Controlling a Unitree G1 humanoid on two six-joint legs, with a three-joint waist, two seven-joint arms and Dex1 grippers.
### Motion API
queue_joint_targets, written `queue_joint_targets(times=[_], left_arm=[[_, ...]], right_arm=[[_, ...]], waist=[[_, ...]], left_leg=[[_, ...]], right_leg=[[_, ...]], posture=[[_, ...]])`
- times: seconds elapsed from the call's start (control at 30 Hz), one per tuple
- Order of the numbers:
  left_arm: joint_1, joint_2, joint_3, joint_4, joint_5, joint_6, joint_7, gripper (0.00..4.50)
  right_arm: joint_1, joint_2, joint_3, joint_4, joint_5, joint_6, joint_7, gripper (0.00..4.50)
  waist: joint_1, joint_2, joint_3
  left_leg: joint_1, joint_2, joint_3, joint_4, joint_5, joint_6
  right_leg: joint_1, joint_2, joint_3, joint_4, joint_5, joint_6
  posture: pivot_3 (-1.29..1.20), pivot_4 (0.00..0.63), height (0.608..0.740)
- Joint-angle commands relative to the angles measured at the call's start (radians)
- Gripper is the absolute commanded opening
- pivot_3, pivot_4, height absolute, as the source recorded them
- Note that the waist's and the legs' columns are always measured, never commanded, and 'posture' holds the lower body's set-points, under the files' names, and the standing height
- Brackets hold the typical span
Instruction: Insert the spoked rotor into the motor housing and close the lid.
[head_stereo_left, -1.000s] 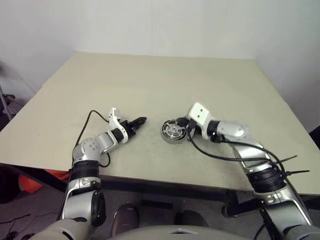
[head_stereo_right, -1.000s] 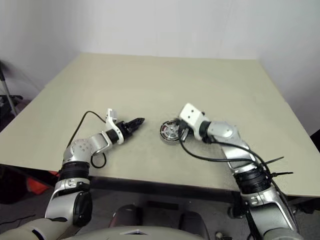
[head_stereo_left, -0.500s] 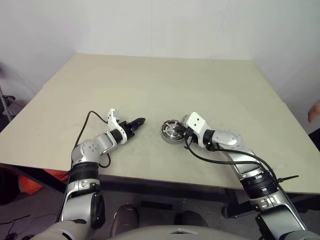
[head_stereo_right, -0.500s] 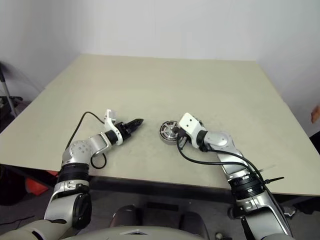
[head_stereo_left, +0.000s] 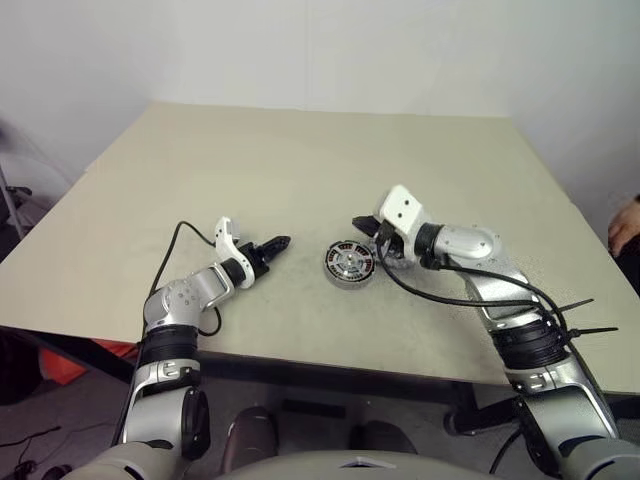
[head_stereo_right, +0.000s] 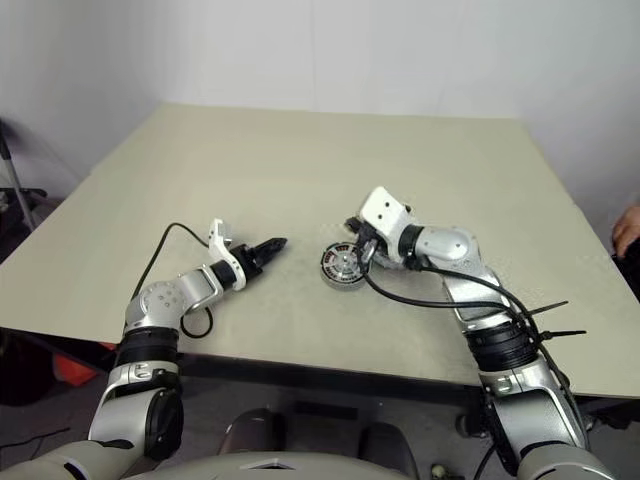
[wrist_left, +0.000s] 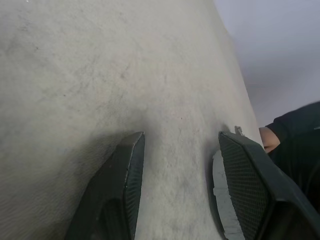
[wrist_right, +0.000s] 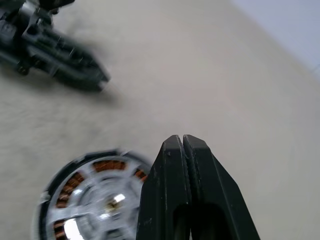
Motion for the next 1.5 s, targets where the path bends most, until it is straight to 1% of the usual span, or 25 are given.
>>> queue_joint_targets(times=[0.03, 0.07, 0.13, 0.17, 0.2, 0.3, 0.37, 0.47, 0.67, 0.8, 0.87, 0.97, 1.03, 1.1, 1.17, 1.2, 1.23, 1.33, 1.5], left_arm=[[-0.004, 0.008, 0.006, -0.031, -0.004, -0.011, 0.006, 2.49], [-0.006, 0.012, 0.008, -0.032, -0.005, -0.009, 0.006, 2.49], [-0.004, 0.02, 0.014, -0.036, -0.009, -0.004, 0.005, 2.49], [-0.003, 0.024, 0.015, -0.036, -0.01, -0.003, 0.004, 2.49], [-0.002, 0.026, 0.016, -0.033, -0.01, -0.005, 0.005, 2.49], [0.003, 0.023, 0.009, -0.023, -0.001, -0.013, 0.006, 2.49], [0.002, 0.018, 0.005, -0.023, 0.0, -0.015, 0.007, 2.49], [0.001, 0.016, 0.004, -0.021, 0.001, -0.018, 0.004, 2.49], [0.013, 0.017, -0.001, -0.032, 0.002, -0.021, 0.004, 2.49], [0.018, 0.02, 0.0, -0.034, 0.003, -0.022, 0.005, 2.49], [0.018, 0.018, 0.0, -0.034, 0.003, -0.023, 0.006, 2.49], [0.018, 0.014, -0.004, -0.038, 0.003, -0.022, 0.01, 2.49], [0.02, 0.014, -0.004, -0.042, 0.002, -0.021, 0.012, 2.49], [0.022, 0.017, -0.004, -0.039, 0.003, -0.022, 0.009, 2.49], [0.023, 0.017, -0.006, -0.034, 0.005, -0.025, 0.008, 2.49], [0.024, 0.016, -0.007, -0.034, 0.006, -0.025, 0.007, 2.49], [0.025, 0.014, -0.008, -0.034, 0.007, -0.026, 0.008, 2.49], [0.028, 0.011, -0.011, -0.037, 0.008, -0.027, 0.009, 2.49], [0.033, 0.01, -0.01, -0.041, 0.008, -0.03, 0.01, 2.49]], right_arm=[[0.046, 0.03, 0.055, 0.223, -0.072, -0.086, -0.07, 0.0], [0.053, 0.035, 0.053, 0.213, -0.069, -0.095, -0.069, 0.0], [0.045, 0.043, 0.025, 0.14, -0.023, -0.08, -0.053, 0.0], [0.035, 0.042, 0.014, 0.104, -0.006, -0.073, -0.046, 0.0], [0.024, 0.037, 0.006, 0.083, 0.002, -0.069, -0.04, 0.0], [-0.009, 0.013, -0.007, 0.052, -0.003, -0.07, -0.033, 0.0], [-0.029, 0.002, -0.02, 0.018, 0.007, -0.062, -0.025, 0.0], [-0.048, -0.02, -0.031, -0.074, 0.042, -0.024, 0.009, 0.0], [-0.005, -0.083, -0.015, -0.225, 0.067, 0.028, 0.067, 0.0], [0.072, -0.095, 0.011, -0.204, 0.054, 0.041, 0.073, 0.0], [0.093, -0.076, 0.03, -0.119, 0.024, 0.028, 0.041, 0.0], [0.089, -0.072, 0.073, -0.013, -0.061, -0.038, -0.018, 0.0], [0.079, -0.056, 0.053, -0.068, -0.027, -0.015, -0.015, 0.0], [0.069, -0.062, 0.037, -0.129, -0.004, -0.005, 0.002, 0.0], [0.062, -0.076, 0.021, -0.161, 0.01, 0.001, 0.015, 0.0], [0.058, -0.081, 0.009, -0.175, 0.02, 0.007, 0.021, 0.0], [0.053, -0.087, -0.001, -0.186, 0.029, 0.011, 0.027, 0.0], [0.03, -0.139, -0.029, -0.221, 0.03, 0.022, 0.049, 0.0], [0.016, -0.257, -0.013, -0.206, -0.041, 0.007, 0.066, 0.0]], waist=[[-0.002, 0.002, 0.0], [-0.004, 0.002, -0.001], [-0.003, 0.0, -0.001], [-0.002, 0.0, 0.0], [-0.002, 0.0, 0.0], [-0.001, 0.0, 0.0], [0.0, 0.0, 0.0], [0.001, 0.001, 0.0], [0.003, 0.001, 0.0], [0.003, 0.001, 0.0], [0.001, 0.001, 0.0], [-0.002, 0.001, 0.0], [-0.002, 0.001, 0.0], [-0.002, 0.001, 0.0], [-0.001, 0.001, 0.0], [0.0, 0.001, 0.0], [0.001, 0.001, 0.0], [0.002, 0.001, 0.0], [0.003, 0.001, 0.0]], left_leg=[[0.0, 0.0, 0.0, 0.0, 0.0, 0.0], [0.0, -0.001, 0.001, 0.001, 0.0, 0.0], [0.01, 0.0, 0.001, 0.0, 0.0, 0.0], [0.012, 0.0, 0.0, 0.0, 0.0, 0.0], [0.011, 0.0, 0.0, 0.0, 0.0, -0.001], [0.009, 0.0, 0.0, 0.0, 0.001, -0.001], [0.005, -0.001, 0.0, 0.0, 0.001, -0.001], [0.002, 0.0, 0.0, -0.001, 0.001, -0.001], [0.001, -0.001, 0.0, 0.0, 0.0, 0.0], [0.002, 0.0, 0.0, 0.0, 0.0, 0.0], [0.002, 0.0, 0.0, 0.0, 0.0, 0.0], [0.002, -0.001, 0.0, 0.0, 0.0, 0.0], [0.005, 0.0, 0.0, 0.0, 0.0, -0.001], [0.006, 0.0, 0.0, 0.0, 0.001, -0.001], [0.005, 0.0, 0.0, 0.0, 0.001, -0.001], [0.005, 0.0, 0.0, 0.0, 0.001, -0.001], [0.004, 0.0, 0.0, 0.0, 0.001, -0.001], [0.003, 0.0, 0.0, -0.001, 0.0, 0.0], [0.003, -0.001, 0.0, -0.001, 0.0, 0.0]], right_leg=[[0.0, 0.0, 0.0, 0.0, 0.0, 0.0], [0.0, -0.001, 0.001, 0.001, 0.0, 0.0], [0.008, -0.001, 0.001, 0.0, 0.0, 0.0], [0.01, -0.001, 0.001, 0.0, -0.003, 0.005], [0.009, -0.001, 0.001, 0.0, -0.005, 0.008], [0.008, -0.001, 0.001, 0.0, -0.005, 0.008], [0.004, -0.001, 0.001, 0.001, 0.0, 0.001], [0.002, 0.0, 0.0, 0.001, 0.0, 0.0], [0.002, 0.0, 0.0, 0.0, 0.0, 0.001], [0.003, 0.0, 0.0, 0.0, 0.0, 0.001], [0.003, 0.0, 0.0, 0.0, 0.0, 0.001], [0.002, -0.001, 0.0, 0.0, 0.0, 0.001], [0.004, 0.0, 0.001, 0.001, 0.0, 0.001], [0.004, 0.0, 0.001, 0.001, -0.001, 0.002], [0.004, 0.0, 0.001, 0.001, -0.003, 0.006], [0.004, 0.0, 0.001, 0.001, -0.003, 0.006], [0.004, 0.0, 0.001, 0.001, 0.0, 0.002], [0.003, 0.0, 0.001, 0.0, 0.0, 0.001], [0.003, 0.0, 0.001, 0.0, 0.0, 0.001]], posture=[[0.0, 0.0, 0.74], [0.0, 0.0, 0.74], [0.0, 0.0, 0.74], [0.0, 0.0, 0.74], [0.0, 0.0, 0.74], [0.0, 0.0, 0.74], [0.0, 0.0, 0.74], [0.0, 0.0, 0.74], [0.0, 0.0, 0.74], [0.0, 0.0, 0.74], [0.0, 0.0, 0.74], [0.0, 0.0, 0.74], [0.0, 0.0, 0.74], [0.0, 0.0, 0.74], [0.0, 0.0, 0.74], [0.0, 0.0, 0.74], [0.0, 0.0, 0.74], [0.0, 0.0, 0.74], [0.0, 0.0, 0.74]])
